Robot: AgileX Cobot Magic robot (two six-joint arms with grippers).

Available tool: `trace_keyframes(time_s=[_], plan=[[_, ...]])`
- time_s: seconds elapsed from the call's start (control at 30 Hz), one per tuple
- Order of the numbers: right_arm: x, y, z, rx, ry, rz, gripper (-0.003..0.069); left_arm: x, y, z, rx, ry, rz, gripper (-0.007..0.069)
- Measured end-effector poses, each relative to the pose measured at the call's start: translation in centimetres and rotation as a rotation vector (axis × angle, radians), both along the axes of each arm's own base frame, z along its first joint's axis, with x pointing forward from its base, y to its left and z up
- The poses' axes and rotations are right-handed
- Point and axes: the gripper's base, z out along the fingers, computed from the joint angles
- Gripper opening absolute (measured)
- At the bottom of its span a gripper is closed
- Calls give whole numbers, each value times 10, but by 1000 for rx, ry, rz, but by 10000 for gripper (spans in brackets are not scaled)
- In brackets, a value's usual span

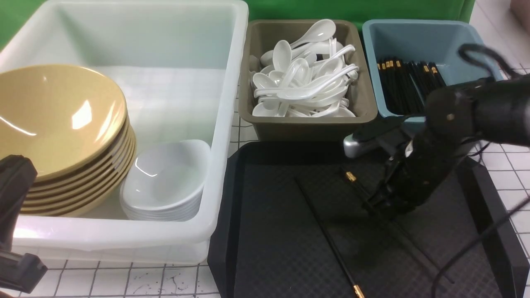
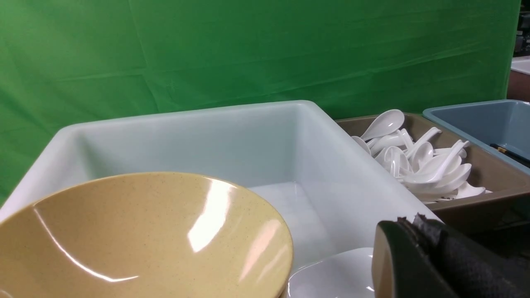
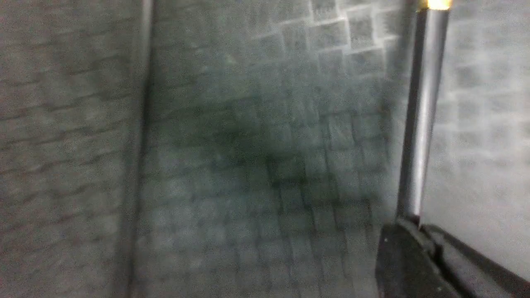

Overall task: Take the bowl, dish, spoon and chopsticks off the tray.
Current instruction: Use the right arm to grab a chopstick

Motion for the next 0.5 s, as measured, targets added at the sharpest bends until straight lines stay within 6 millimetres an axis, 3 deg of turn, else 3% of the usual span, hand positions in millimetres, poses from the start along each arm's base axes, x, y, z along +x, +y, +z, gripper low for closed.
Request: trace_keyframes(time_s=[0.2,0.33,0.4,0.47,0.5], plan=[[-32,-14,89,120,-301,-10,35,0,0,0,-1,-5,2,-6],[-33,-31,139,226,-625,-79,35,0,1,1,-3,-13,6,-6],[-26,-39,148,238,-686,-119,35,0,1,1,-3,-13,6,-6],[-21,-43,140,218,-621,-144,35,0,1,1,-3,-13,6,-6],[-18,-44,124,187,-507,-160,35,0,1,1,-3,-13,6,-6]])
